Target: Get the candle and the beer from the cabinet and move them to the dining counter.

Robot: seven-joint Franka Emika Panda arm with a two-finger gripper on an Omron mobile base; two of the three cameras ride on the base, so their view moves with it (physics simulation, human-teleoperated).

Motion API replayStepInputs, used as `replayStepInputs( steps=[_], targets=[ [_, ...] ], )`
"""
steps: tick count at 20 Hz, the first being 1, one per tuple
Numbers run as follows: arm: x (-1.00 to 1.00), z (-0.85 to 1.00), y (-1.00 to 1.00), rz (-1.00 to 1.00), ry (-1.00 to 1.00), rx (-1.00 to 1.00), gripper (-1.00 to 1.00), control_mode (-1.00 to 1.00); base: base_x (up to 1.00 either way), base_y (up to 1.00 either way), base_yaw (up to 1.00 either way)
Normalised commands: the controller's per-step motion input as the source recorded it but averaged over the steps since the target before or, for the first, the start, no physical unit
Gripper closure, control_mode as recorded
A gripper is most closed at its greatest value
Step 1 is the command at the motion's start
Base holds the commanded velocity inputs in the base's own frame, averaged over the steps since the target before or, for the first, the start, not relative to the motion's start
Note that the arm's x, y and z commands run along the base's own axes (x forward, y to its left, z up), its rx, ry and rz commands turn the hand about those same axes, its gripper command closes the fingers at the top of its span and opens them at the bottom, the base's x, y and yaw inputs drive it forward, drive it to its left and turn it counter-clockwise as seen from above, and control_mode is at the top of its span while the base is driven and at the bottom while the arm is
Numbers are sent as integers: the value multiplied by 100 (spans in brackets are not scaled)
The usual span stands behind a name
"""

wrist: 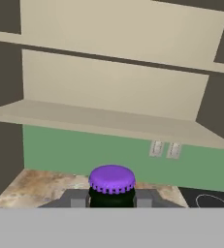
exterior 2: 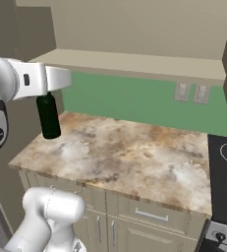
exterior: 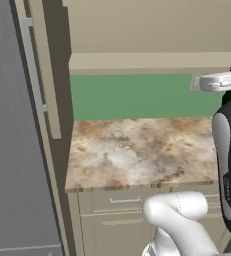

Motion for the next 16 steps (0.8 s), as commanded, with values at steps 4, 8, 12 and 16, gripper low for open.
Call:
replayStepInputs(
  steps=[4, 8, 12, 16],
  targets=[
    [0, 0, 0, 0, 0, 0, 100, 100, -100, 0, 9],
    [0, 0, 0, 0, 0, 0, 100, 100, -79, 14, 43],
    [0, 0, 0, 0, 0, 0, 100, 100, -37, 10, 96],
    [0, 0, 0, 0, 0, 0, 100, 100, -9, 1, 100]
  ],
)
